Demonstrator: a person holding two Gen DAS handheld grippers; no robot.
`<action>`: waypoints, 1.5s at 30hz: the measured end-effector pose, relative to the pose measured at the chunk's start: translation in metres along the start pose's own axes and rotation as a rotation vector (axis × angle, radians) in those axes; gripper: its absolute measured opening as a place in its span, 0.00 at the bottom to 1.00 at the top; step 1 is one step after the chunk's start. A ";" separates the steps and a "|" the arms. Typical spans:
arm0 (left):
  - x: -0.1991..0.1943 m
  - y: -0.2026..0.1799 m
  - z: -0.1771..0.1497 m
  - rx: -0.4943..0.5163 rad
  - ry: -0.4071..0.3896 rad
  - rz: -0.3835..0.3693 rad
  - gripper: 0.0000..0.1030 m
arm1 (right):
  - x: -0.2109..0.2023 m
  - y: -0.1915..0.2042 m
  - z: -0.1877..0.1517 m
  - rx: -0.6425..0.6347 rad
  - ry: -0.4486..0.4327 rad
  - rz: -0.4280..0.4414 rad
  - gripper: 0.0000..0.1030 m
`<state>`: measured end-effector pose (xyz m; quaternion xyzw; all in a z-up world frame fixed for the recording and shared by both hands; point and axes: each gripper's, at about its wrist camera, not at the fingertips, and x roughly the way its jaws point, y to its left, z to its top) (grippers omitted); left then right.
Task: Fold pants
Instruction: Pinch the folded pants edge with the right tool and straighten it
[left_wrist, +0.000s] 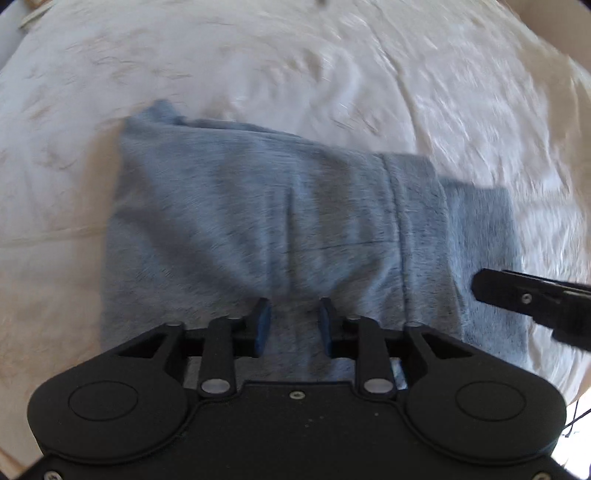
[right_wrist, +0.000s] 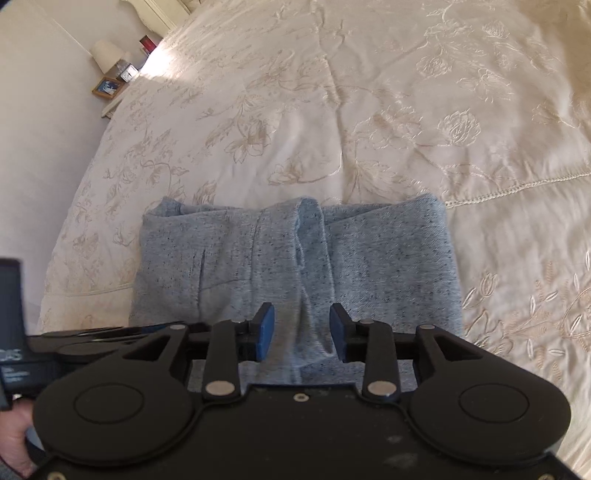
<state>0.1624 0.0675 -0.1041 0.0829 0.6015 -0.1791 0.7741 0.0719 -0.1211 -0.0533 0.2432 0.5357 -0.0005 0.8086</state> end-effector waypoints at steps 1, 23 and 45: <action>0.002 -0.007 0.001 0.043 -0.002 -0.008 0.38 | 0.004 0.003 -0.001 -0.003 0.007 -0.010 0.35; -0.050 0.128 -0.019 -0.165 -0.095 0.127 0.38 | 0.025 0.028 -0.003 -0.189 0.002 -0.005 0.05; -0.047 0.075 -0.021 -0.050 -0.095 0.124 0.39 | 0.012 -0.039 -0.006 -0.014 0.060 -0.041 0.38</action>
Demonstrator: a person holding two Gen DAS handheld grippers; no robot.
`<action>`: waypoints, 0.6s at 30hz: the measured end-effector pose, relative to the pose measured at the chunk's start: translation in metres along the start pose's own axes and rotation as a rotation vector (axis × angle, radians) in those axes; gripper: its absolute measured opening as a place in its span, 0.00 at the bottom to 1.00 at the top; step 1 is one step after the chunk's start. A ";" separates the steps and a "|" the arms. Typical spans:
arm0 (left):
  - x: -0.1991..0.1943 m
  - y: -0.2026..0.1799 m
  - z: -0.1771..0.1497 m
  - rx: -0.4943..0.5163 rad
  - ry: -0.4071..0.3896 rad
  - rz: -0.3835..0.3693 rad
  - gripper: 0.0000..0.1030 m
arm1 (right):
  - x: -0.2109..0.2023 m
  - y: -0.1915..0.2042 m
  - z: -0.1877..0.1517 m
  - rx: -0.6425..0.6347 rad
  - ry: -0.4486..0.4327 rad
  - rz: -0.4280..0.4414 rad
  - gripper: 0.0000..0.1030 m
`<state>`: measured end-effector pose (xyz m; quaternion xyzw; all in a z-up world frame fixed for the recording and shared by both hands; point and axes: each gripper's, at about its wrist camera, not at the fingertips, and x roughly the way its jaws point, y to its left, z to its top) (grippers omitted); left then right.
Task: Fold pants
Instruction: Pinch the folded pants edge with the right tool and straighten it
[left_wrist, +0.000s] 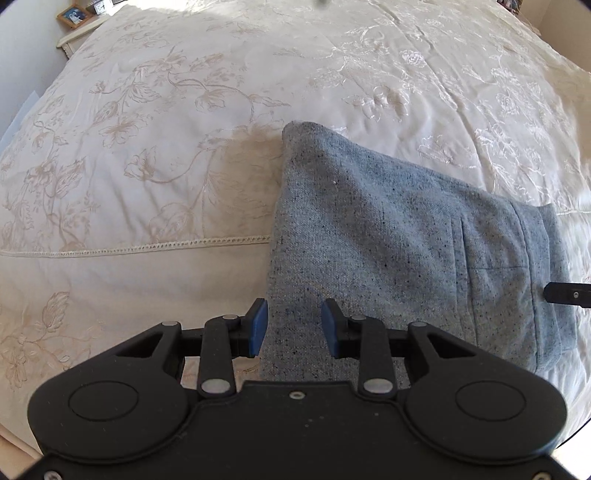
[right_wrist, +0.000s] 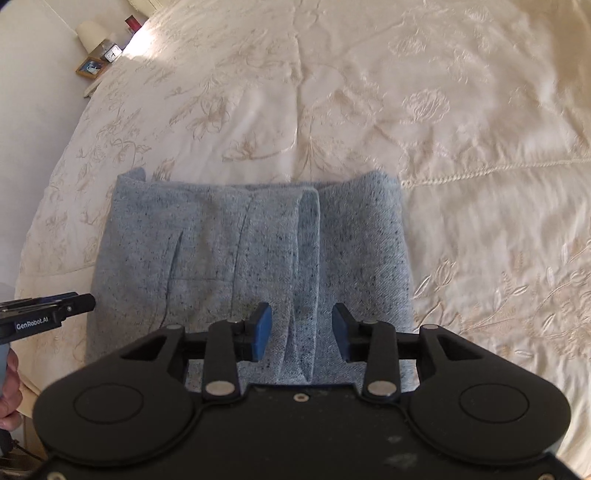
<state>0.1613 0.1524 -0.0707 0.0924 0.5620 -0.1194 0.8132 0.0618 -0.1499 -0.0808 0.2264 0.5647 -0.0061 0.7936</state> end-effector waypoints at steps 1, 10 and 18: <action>0.002 -0.001 -0.001 0.004 0.007 0.005 0.39 | 0.005 -0.002 0.000 0.017 0.015 0.016 0.38; 0.003 0.006 -0.001 -0.031 0.023 0.043 0.39 | 0.045 -0.017 -0.002 0.139 0.074 0.080 0.43; -0.007 0.015 -0.005 -0.067 0.011 0.055 0.39 | 0.000 0.017 -0.004 -0.062 -0.031 0.080 0.07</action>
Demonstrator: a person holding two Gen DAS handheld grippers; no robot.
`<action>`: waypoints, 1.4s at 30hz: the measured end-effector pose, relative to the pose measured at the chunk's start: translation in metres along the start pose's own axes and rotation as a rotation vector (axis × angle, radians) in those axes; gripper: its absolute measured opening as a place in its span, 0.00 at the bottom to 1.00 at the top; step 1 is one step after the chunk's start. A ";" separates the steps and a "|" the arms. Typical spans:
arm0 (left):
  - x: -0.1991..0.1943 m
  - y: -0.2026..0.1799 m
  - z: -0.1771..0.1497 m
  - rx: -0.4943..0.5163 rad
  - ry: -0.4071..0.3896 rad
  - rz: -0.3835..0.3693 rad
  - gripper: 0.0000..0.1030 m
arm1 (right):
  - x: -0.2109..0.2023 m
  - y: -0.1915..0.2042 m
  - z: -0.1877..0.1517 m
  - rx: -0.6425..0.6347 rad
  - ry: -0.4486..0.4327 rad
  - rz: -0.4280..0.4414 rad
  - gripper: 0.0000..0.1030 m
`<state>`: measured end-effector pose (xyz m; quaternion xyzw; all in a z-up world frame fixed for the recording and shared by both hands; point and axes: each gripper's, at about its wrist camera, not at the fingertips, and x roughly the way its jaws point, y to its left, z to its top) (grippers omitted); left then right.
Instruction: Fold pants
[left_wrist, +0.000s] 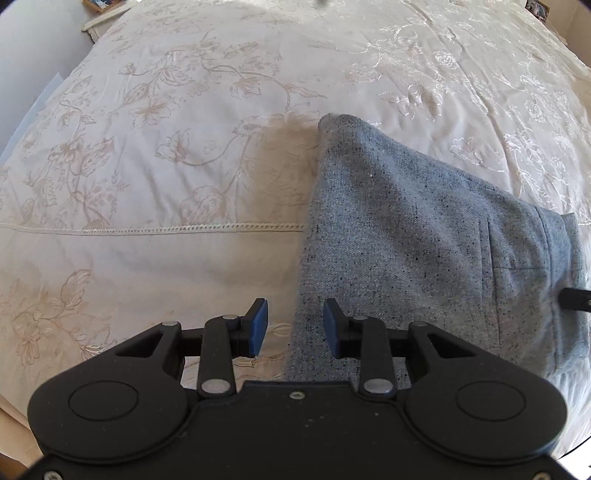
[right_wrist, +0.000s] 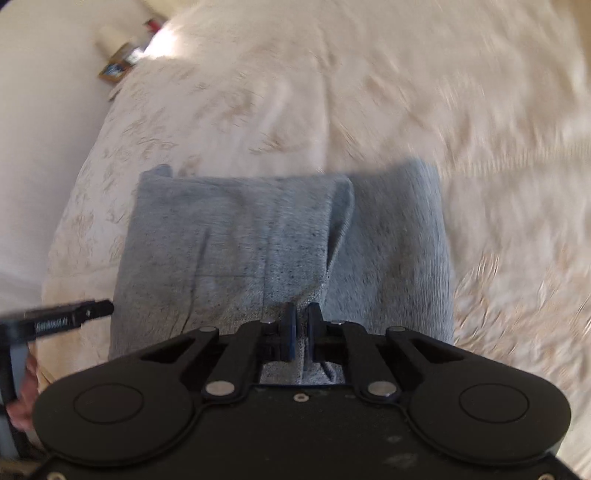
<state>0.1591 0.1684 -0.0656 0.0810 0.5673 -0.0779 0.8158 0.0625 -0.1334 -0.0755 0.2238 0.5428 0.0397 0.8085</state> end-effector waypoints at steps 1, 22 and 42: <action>-0.002 0.000 0.000 0.002 -0.006 -0.003 0.39 | -0.012 0.009 0.000 -0.048 -0.025 -0.012 0.06; 0.007 -0.076 0.039 0.237 -0.110 -0.096 0.44 | -0.028 0.015 0.019 -0.067 -0.157 -0.188 0.22; 0.045 -0.023 0.044 0.066 -0.004 -0.089 0.48 | -0.005 -0.012 0.014 -0.031 -0.145 -0.293 0.33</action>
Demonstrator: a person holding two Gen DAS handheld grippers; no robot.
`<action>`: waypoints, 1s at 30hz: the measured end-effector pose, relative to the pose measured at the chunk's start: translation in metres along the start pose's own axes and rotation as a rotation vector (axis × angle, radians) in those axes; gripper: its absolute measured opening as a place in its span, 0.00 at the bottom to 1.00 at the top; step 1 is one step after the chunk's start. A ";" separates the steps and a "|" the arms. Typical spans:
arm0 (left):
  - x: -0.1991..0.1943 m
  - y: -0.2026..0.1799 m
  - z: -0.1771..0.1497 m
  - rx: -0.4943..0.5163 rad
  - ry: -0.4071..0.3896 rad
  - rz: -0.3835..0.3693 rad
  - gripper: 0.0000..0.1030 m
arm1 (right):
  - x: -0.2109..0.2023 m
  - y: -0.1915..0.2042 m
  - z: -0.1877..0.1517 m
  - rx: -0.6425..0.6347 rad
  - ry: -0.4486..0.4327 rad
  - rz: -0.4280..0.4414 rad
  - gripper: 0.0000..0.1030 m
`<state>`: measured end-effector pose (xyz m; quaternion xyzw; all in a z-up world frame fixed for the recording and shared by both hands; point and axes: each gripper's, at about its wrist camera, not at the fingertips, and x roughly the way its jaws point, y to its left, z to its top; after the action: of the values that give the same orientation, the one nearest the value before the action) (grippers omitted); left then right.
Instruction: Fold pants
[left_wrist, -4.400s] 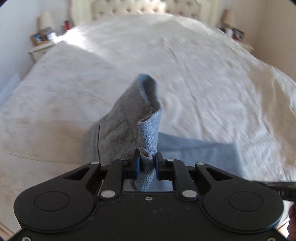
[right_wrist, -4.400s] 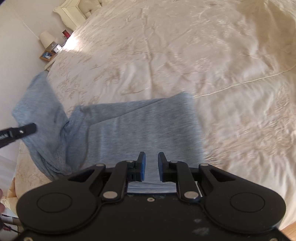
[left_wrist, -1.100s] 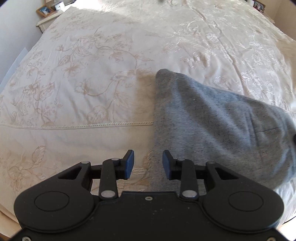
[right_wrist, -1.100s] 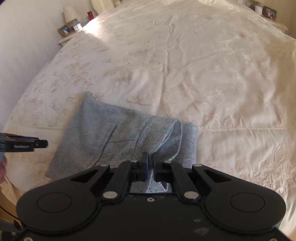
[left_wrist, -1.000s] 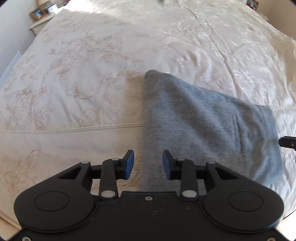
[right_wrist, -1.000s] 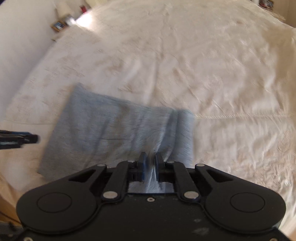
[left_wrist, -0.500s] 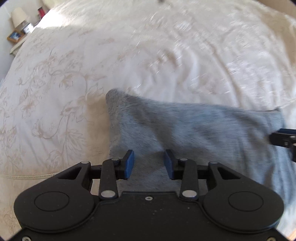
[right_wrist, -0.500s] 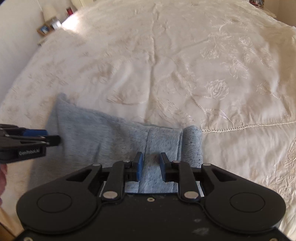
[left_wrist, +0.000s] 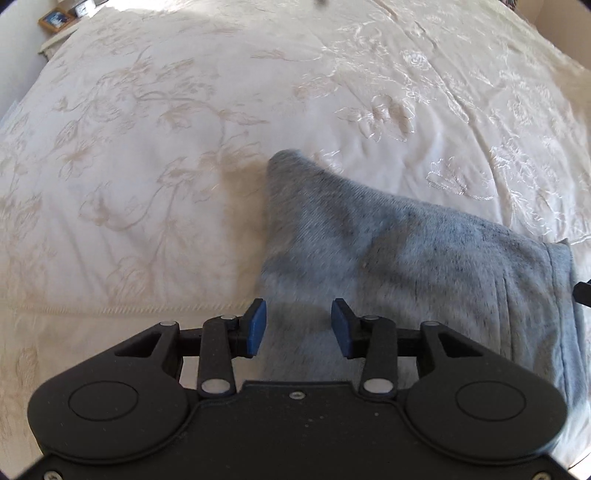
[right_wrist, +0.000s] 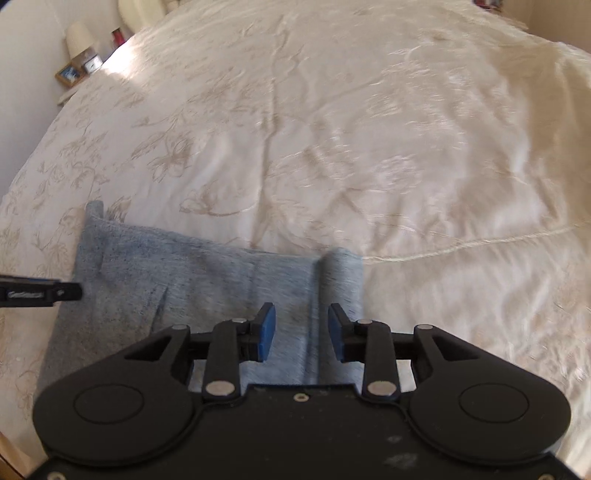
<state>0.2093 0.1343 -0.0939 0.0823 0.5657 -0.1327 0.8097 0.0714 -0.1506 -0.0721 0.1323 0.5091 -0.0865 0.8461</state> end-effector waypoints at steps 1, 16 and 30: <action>-0.004 0.004 -0.006 -0.009 0.002 -0.009 0.49 | -0.007 -0.006 -0.005 0.010 -0.011 -0.006 0.34; 0.009 0.007 -0.043 0.032 0.058 -0.055 0.53 | 0.008 -0.038 -0.034 0.133 0.094 0.045 0.38; 0.044 0.027 -0.024 -0.078 0.065 -0.160 0.74 | 0.045 -0.022 -0.027 0.056 0.134 0.059 0.40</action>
<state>0.2104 0.1612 -0.1437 0.0098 0.6013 -0.1720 0.7802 0.0633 -0.1630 -0.1272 0.1763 0.5577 -0.0666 0.8084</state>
